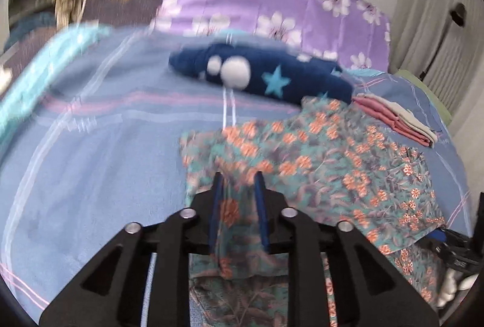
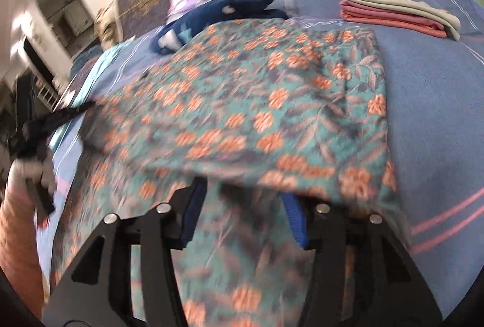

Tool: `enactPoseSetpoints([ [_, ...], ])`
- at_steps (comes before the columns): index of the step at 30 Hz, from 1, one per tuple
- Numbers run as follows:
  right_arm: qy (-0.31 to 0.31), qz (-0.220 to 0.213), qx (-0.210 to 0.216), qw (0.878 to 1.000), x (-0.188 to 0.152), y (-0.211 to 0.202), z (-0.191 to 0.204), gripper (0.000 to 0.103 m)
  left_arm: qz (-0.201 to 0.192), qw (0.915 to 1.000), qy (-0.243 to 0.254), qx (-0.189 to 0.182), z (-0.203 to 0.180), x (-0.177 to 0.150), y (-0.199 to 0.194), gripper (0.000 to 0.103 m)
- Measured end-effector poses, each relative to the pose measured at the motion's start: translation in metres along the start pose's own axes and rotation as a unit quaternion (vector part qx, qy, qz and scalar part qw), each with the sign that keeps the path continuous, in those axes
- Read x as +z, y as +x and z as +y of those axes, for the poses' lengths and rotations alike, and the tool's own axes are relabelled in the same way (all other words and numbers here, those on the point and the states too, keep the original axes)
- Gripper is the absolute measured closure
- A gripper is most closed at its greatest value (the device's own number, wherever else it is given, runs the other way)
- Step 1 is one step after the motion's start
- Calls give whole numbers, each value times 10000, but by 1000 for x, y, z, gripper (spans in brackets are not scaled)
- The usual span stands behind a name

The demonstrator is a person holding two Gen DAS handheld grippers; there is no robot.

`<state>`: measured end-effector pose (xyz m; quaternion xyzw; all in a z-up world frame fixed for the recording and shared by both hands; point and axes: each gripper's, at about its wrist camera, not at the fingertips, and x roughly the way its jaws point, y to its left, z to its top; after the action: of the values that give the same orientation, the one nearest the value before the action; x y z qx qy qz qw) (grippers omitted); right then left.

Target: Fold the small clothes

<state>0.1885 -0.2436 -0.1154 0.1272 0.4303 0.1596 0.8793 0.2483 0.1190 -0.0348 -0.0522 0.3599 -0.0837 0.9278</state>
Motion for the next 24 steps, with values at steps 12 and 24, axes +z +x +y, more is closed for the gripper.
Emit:
enactPoseSetpoints([
  [12,939,-534,-275,9938,79,-50,-91,48,702,9955,624,-112,-45,-36,59,65],
  [24,1190,-156,-1616,9795,137,35,-108,100,634,9948,793,92,-52,-40,57,61],
])
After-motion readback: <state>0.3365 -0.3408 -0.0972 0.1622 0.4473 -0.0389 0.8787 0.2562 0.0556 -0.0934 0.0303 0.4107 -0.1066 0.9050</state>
